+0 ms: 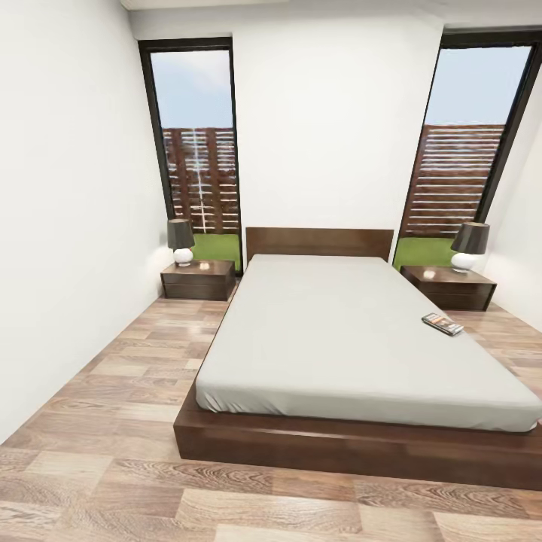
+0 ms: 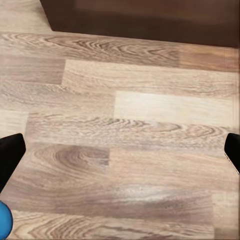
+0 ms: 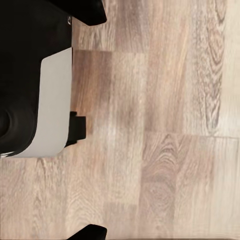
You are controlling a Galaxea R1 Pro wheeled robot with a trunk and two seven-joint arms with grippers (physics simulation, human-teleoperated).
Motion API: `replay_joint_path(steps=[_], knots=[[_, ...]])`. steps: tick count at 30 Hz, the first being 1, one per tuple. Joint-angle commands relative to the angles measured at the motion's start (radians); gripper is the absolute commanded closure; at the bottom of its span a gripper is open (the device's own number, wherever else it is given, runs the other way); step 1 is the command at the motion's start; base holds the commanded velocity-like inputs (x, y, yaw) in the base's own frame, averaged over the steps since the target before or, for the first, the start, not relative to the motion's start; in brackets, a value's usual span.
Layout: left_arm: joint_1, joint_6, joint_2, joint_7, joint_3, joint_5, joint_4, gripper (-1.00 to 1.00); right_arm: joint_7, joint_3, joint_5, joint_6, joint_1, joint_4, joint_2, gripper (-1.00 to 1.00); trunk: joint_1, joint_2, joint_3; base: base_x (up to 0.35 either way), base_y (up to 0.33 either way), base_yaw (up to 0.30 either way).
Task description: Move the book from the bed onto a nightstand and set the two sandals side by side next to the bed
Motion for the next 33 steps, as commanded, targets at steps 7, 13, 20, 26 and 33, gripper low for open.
replay_joint_path(steps=[7, 13, 20, 26, 33], knots=[[0.0, -0.072, -0.003, 0.0, 0.001, 0.003, -0.009, -1.0, 0.002, -0.002, -0.002, -0.03, 0.001, -0.021, 0.002, -1.0, 0.0, 0.0, -0.001, 0.0, 0.0, 0.0], [0.0, -0.096, -0.004, 0.0, -0.001, 0.014, 0.019, -1.0, 0.003, -0.003, -0.003, -0.04, 0.001, -0.017, 0.003, -1.0, 0.0, 0.0, -0.001, 0.0, 0.0, 0.0], [0.0, -0.099, -0.005, 0.0, -0.001, 0.034, 0.047, -1.0, 0.003, -0.003, -0.002, -0.04, 0.001, -0.017, 0.003, -1.0, 0.0, 0.0, -0.001, 0.0, 0.0, 0.0], [0.0, -0.1, -0.004, 0.0, -0.001, 0.038, 0.05, -1.0, 0.003, -0.003, -0.003, -0.04, 0.001, -0.017, 0.003, -1.0, 0.0, 0.0, -0.001, 0.0, 0.0, 0.072], [0.0, -0.101, -0.005, 0.0, -0.002, 0.038, 0.052, -1.0, 0.003, -0.003, -0.003, -0.041, 0.001, -0.017, 0.003, -1.0, 0.0, 0.0, -0.001, 0.0, 0.0, 0.263]])
